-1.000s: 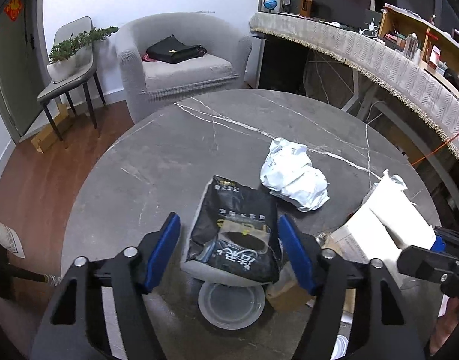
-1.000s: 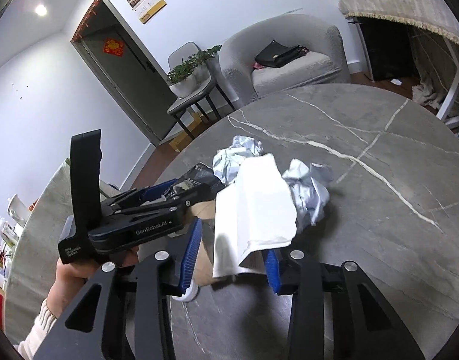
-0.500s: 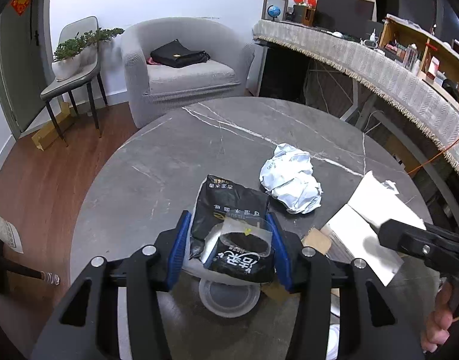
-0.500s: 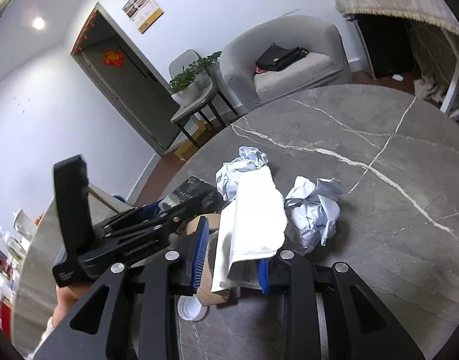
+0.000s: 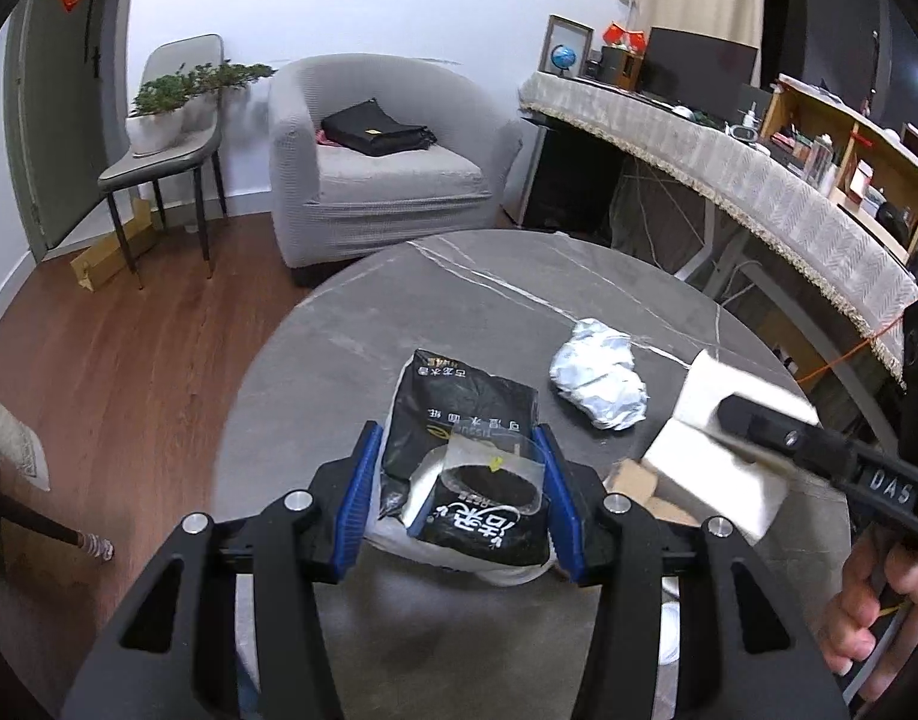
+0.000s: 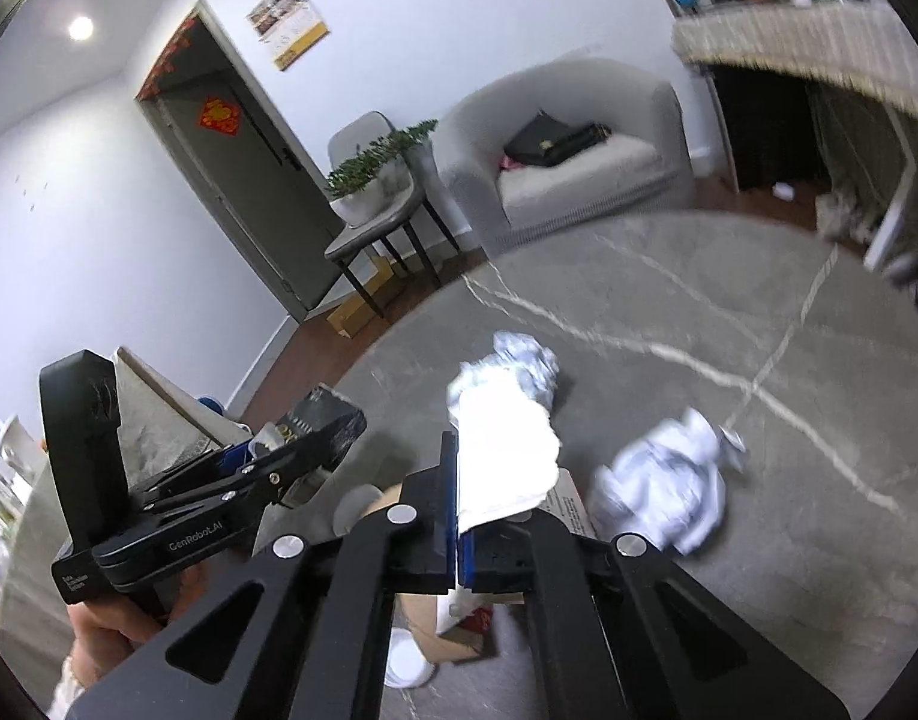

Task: Collect trash
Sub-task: 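Carry the black bag and tissue with both tools over the teal bin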

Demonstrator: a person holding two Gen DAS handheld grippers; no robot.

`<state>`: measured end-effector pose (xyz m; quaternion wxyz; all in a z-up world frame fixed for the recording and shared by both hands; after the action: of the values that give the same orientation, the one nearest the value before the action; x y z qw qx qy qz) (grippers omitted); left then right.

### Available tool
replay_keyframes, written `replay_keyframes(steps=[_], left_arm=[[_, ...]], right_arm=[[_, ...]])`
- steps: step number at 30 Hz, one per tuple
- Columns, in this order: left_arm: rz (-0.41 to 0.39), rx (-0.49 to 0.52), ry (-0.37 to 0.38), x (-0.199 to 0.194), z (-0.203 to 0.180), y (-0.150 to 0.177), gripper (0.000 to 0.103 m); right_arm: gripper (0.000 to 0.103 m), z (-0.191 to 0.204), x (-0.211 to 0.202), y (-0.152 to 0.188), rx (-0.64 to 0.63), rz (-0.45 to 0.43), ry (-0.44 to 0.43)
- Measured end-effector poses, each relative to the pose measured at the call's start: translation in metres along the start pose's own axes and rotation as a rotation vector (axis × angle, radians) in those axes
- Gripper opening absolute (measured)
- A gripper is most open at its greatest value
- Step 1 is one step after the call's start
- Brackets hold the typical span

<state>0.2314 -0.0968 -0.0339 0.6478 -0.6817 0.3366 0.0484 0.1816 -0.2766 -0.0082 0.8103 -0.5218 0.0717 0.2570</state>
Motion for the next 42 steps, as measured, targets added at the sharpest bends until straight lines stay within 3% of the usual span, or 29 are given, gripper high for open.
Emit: replay_keyframes(steps=[10,24,34,42], left_arm=[[-0.018,-0.066,-0.054,-0.030,0.041,0.001,0.053],[-0.037,-0.145,-0.184,-0.073,0.107,0.014,0.053],[0.042,-0.165,-0.267,-0.086,0.145,0.047,0.053],[0.158,-0.198,-0.295,-0.083,0.171,0.105,0.053]], right_arm=[[0.001,0.044,0.002,-0.017,-0.184,-0.076,0.037],[0.001,0.112,0.026,-0.001,-0.254,-0.061,-0.077],[0.001,0.162,0.048,0.022,-0.287,-0.007,-0.160],[0.000,0.208,0.070,0.058,-0.328,0.080,-0.225]])
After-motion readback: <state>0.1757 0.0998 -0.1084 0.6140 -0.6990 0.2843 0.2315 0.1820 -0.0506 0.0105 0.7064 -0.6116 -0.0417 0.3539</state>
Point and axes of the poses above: each gripper's, at about its wrist camera, not at the fingertips, and x roughly the way its jaws point, z to its left, y to its underside, the point moved 5 cm from there along x, roughly the way its jaws point, and after that the axes turned 12 degrees about -z, right-handed, at the moved point
